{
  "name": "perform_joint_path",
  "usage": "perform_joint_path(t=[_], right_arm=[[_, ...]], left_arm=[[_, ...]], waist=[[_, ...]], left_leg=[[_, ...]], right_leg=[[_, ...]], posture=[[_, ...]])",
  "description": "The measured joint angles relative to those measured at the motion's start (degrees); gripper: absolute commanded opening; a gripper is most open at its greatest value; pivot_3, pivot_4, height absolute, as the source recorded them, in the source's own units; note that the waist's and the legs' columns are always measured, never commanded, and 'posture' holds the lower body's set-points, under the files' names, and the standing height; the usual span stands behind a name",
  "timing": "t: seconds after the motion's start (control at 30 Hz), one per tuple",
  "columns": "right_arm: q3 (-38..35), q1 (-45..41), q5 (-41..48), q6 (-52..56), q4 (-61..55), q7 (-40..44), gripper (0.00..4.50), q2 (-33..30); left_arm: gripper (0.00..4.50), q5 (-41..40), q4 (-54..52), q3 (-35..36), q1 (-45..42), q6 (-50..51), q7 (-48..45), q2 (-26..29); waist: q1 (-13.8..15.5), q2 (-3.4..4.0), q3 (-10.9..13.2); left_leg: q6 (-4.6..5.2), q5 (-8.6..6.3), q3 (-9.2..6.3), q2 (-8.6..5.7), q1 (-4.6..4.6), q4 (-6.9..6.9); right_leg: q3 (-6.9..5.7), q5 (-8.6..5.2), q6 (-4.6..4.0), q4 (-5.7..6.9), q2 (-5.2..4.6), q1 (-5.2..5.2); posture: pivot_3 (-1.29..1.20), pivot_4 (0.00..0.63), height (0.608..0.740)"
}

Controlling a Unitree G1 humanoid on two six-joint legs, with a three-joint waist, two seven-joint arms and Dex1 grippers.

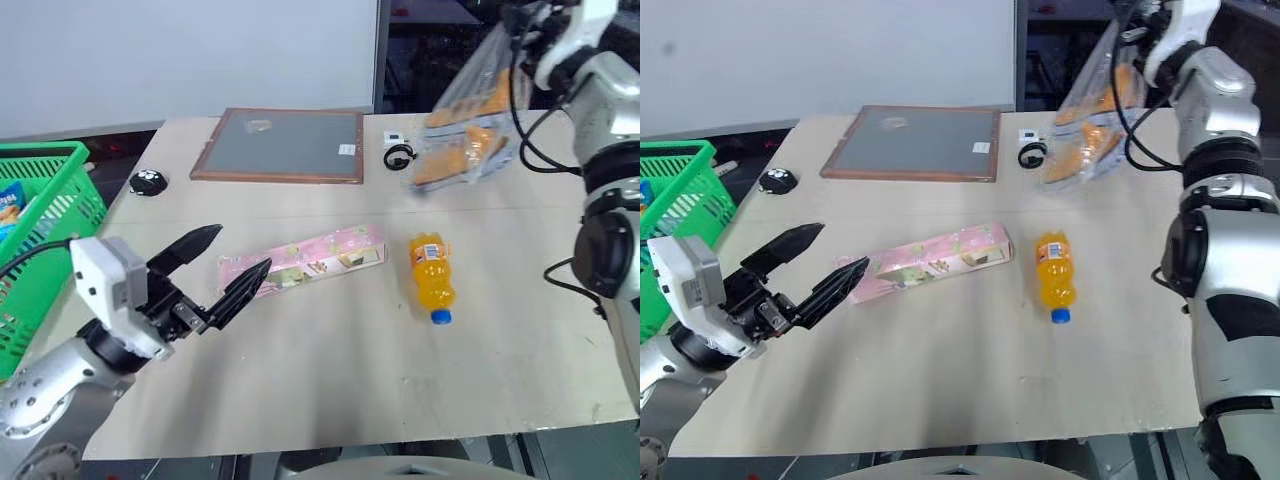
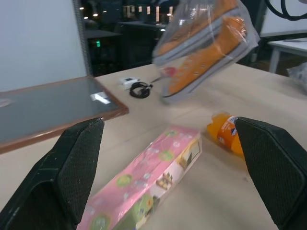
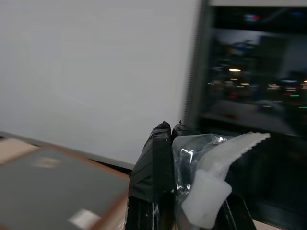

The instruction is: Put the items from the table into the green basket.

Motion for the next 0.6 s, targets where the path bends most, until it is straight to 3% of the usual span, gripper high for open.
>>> perform_joint_path(t=[0.07,0.1,0.17,0.3,0.33,0.43,0.53,0.6], right_arm=[[0.42,0.92,-2.45,-1.98,0.35,-1.48,0.02,-3.03],[0.5,1.54,-3.72,-2.75,0.97,-2.82,0.31,-4.82],[0.4,2.58,-4.58,-2.92,1.59,-4.06,1.0,-7.03],[2.91,6.07,-8.9,-2.87,1.68,-2.74,2.96,-12.12],[3.17,6.47,-9.31,-2.8,1.78,-2.69,3.15,-12.36],[5.7,9.84,-13.0,-2.07,1.97,-1.19,4.44,-14.77],[5.93,10.65,-13.58,-2.04,1.89,-0.22,4.44,-16.6],[4.74,12.12,-12.02,-1.68,-0.67,4.7,4.44,-17.44]], left_arm=[[4.5,0.0,1.03,-1.94,-3.08,0.45,-0.27,0.57],[4.5,0.01,1.47,-2.81,-4.24,0.74,-0.64,0.71],[4.5,0.08,2.29,-4.12,-5.07,1.16,-1.08,0.74],[4.5,0.71,4.14,-5.69,-7.02,1.25,-2.32,0.84],[4.5,0.78,4.3,-5.74,-7.08,1.25,-2.4,0.84],[4.5,1.45,5.41,-6.24,-7.63,1.32,-3.53,0.89],[4.5,1.75,5.61,-6.25,-7.6,1.35,-4.18,0.89],[4.5,2.6,5.81,-6.22,-6.63,1.41,-5.12,0.95]], waist=[[-0.56,0.07,-0.04],[-0.78,0.08,-0.06],[-1.38,0.16,-0.11],[-2.73,0.28,-0.35],[-3.03,0.31,-0.37],[-4.26,0.47,-0.47],[-4.94,0.67,-0.58],[-5.45,0.7,-0.72]], left_leg=[[0.0,0.0,0.04,0.0,0.0,0.0],[0.01,0.0,0.05,-0.01,0.02,0.0],[0.01,0.0,0.12,-0.01,0.03,0.0],[0.13,-0.06,0.26,0.01,0.19,0.02],[0.21,-0.11,0.29,0.01,0.22,0.04],[0.26,-0.1,0.43,0.01,0.24,0.15],[0.28,-0.11,0.54,0.0,0.27,0.17],[0.3,-0.11,0.53,0.04,0.29,0.16]], right_leg=[[0.04,0.0,0.0,0.0,0.0,-0.01],[0.05,0.0,0.0,0.0,-0.01,0.01],[0.13,0.0,0.0,0.0,-0.02,0.01],[0.24,0.0,0.0,0.02,-0.01,0.13],[0.26,0.01,0.0,0.02,0.0,0.15],[0.39,0.1,-0.1,0.06,0.0,0.16],[0.5,0.16,-0.1,0.08,0.01,0.16],[0.5,0.16,-0.1,0.1,0.04,0.27]], posture=[[0.26,0.0,0.74],[0.25,0.0,0.74],[0.23,0.0,0.74],[0.22,0.0,0.74],[0.21,0.0,0.74],[0.2,0.0,0.74],[0.2,0.0,0.74],[0.2,0.0,0.74]])
